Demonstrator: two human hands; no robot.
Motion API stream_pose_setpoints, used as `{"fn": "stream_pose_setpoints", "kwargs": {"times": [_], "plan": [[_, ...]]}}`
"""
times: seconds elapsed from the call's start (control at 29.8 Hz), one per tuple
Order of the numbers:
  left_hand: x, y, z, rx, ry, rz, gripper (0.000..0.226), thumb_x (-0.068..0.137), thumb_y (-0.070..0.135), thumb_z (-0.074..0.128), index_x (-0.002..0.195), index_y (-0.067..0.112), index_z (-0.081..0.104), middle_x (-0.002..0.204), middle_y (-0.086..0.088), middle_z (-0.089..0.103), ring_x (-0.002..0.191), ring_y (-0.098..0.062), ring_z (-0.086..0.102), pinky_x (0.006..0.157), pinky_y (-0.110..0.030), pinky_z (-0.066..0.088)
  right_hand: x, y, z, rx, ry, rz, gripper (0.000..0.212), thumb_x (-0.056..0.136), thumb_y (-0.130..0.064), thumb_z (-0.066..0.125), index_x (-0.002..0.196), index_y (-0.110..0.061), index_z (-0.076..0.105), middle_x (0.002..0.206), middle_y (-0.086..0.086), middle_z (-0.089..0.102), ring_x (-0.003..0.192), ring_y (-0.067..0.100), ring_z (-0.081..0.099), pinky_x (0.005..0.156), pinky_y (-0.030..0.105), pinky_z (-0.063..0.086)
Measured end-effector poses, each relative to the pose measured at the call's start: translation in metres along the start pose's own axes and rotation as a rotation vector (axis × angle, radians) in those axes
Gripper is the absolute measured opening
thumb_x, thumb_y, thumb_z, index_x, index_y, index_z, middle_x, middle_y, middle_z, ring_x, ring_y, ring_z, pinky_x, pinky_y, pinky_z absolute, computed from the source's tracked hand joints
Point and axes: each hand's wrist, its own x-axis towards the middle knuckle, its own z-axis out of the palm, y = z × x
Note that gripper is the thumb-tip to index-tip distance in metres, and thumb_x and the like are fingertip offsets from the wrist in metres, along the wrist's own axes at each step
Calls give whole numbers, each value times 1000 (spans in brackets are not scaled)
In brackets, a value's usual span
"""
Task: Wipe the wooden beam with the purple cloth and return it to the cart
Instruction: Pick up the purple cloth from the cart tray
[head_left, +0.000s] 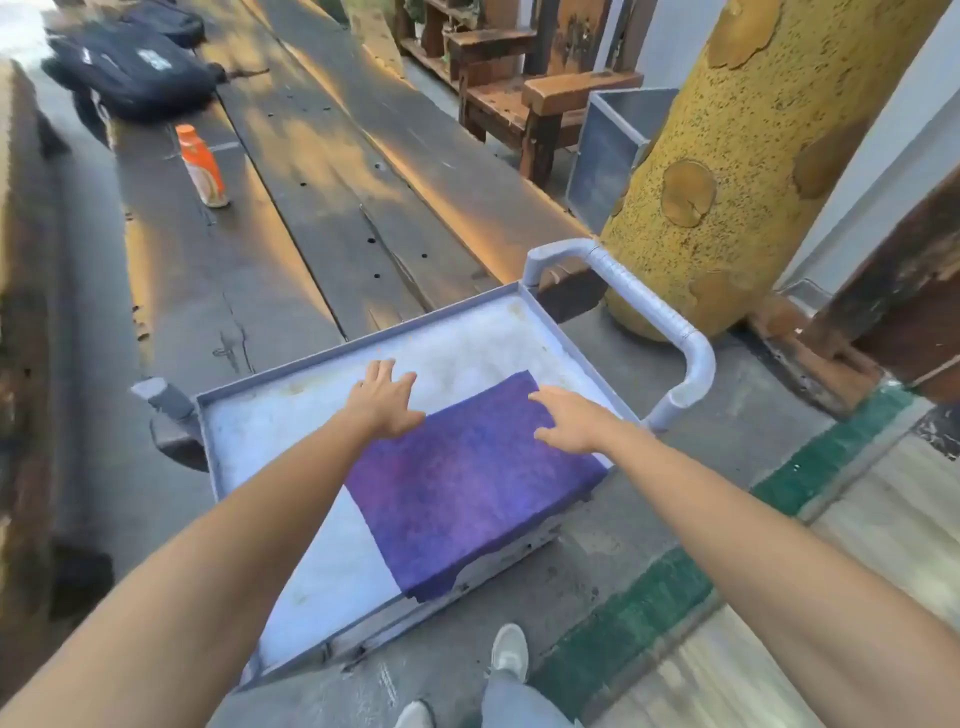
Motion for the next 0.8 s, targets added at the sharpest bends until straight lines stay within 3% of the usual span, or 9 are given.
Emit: {"fn": "stream_pose_setpoints", "kwargs": {"times": [0.1, 0.3, 0.44, 0.57, 0.64, 0.74, 0.8], "plan": [[6, -14, 20, -76, -81, -84, 70, 95, 39, 56, 156, 15, 31, 158, -16, 31, 148, -34, 20, 111, -52, 38, 30, 6, 7, -8, -58, -18, 71, 98, -30, 55, 162, -18, 26, 172, 4, 16, 157, 20, 19, 120, 41, 32], [-2, -33, 64, -168, -168, -215, 72, 93, 35, 59, 157, 16, 31, 153, -15, 38, 143, -35, 27, 110, -49, 40, 84, 8, 14, -8, -109, -78, 80, 98, -23, 55, 165, -19, 11, 174, -2, 4, 160, 18, 4, 125, 40, 22], [-7, -41, 82, -190, -120, -301, 57, 89, 25, 62, 143, 15, 45, 140, -13, 43, 132, -34, 36, 100, -48, 47, 108, 8, 17, -24, -125, -98, 81, 97, -19, 53, 165, -21, 9, 173, -2, 8, 159, 20, 4, 123, 43, 26], [-4, -48, 92, -265, -92, -368, 27, 86, 18, 59, 112, 14, 53, 112, -10, 53, 117, -34, 42, 96, -47, 47, 120, 16, 22, -26, -55, -113, 71, 96, -25, 61, 159, -19, 28, 155, 6, 34, 146, 26, 29, 105, 42, 45], [-5, -52, 94, -265, -96, -383, 13, 85, 21, 59, 93, 17, 50, 99, -6, 49, 111, -34, 44, 96, -46, 45, 122, 19, 23, -25, -26, -115, 57, 95, -29, 65, 147, -18, 43, 141, 8, 45, 136, 28, 38, 101, 41, 45], [-12, -53, 96, -267, -74, -412, 15, 85, 26, 62, 82, 18, 49, 95, -5, 46, 100, -30, 39, 91, -45, 46, 122, 24, 23, -91, 25, -142, 25, 97, -30, 66, 117, -17, 61, 118, 6, 59, 125, 30, 45, 92, 38, 40], [-18, -53, 92, -306, -53, -406, 17, 84, 22, 65, 78, 16, 50, 91, -6, 50, 97, -30, 44, 80, -41, 48, 118, 28, 18, -92, 56, -163, 15, 97, -32, 66, 103, -18, 66, 105, 5, 61, 116, 31, 51, 87, 38, 37]]}}
